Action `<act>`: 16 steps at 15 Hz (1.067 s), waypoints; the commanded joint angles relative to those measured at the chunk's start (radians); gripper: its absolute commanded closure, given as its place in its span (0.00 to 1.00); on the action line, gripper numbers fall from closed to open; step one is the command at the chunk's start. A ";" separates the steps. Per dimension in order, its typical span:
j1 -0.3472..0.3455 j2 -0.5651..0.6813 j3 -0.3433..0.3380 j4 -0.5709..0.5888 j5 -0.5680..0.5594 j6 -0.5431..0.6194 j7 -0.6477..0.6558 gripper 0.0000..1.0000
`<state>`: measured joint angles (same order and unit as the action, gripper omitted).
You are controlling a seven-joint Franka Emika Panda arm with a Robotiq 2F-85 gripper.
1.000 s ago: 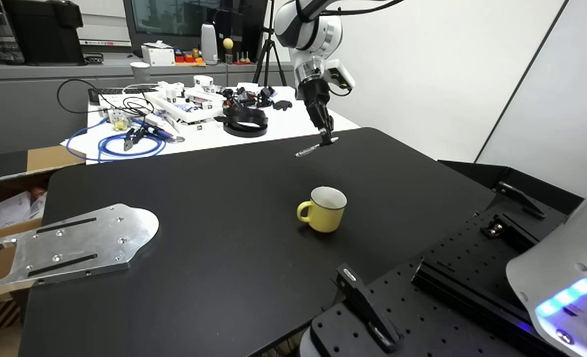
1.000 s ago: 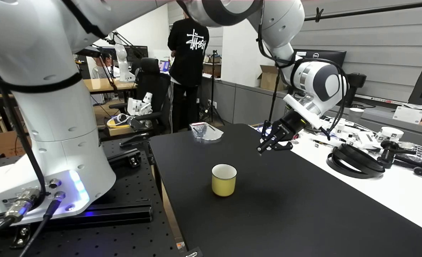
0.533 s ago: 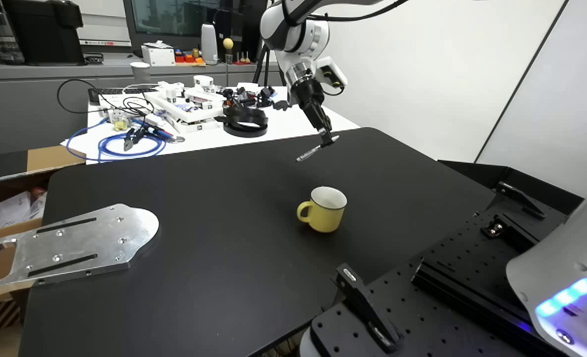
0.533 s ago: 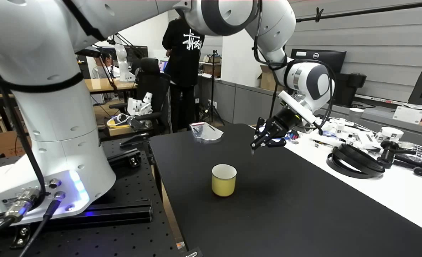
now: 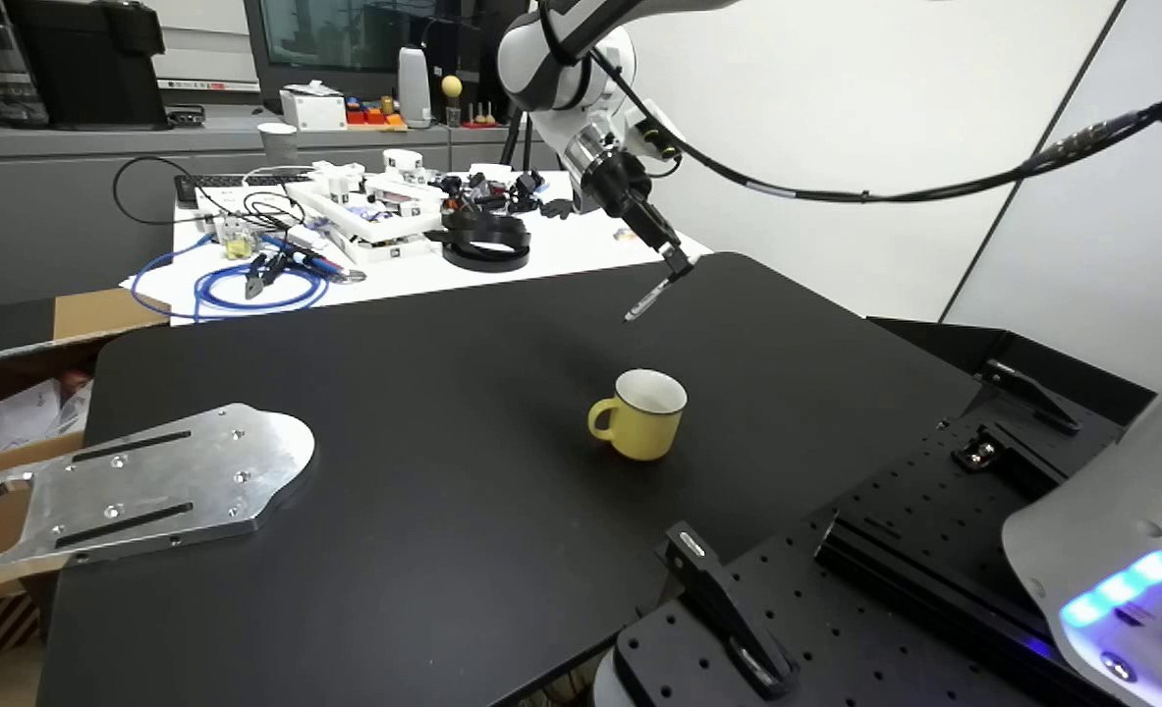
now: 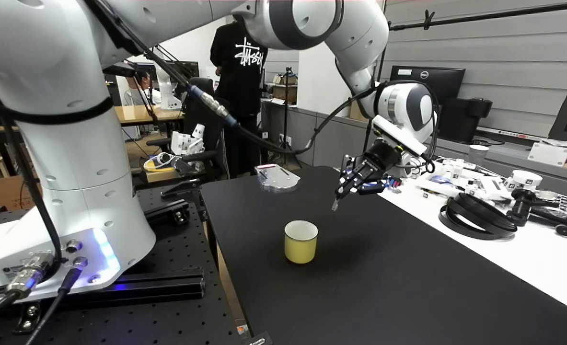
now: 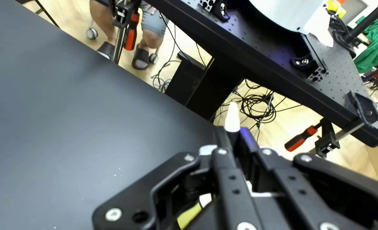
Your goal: Take the pen from the yellow cup and place it on the table then put it back in the yellow cup
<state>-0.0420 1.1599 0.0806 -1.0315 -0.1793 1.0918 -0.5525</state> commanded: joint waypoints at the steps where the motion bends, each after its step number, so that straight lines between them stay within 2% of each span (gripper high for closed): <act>1: 0.015 -0.004 -0.004 0.005 -0.052 -0.057 -0.024 0.97; 16: 0.063 -0.008 0.029 -0.146 -0.135 -0.052 -0.061 0.97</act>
<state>0.0174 1.1601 0.1010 -1.1460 -0.2914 1.0369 -0.6098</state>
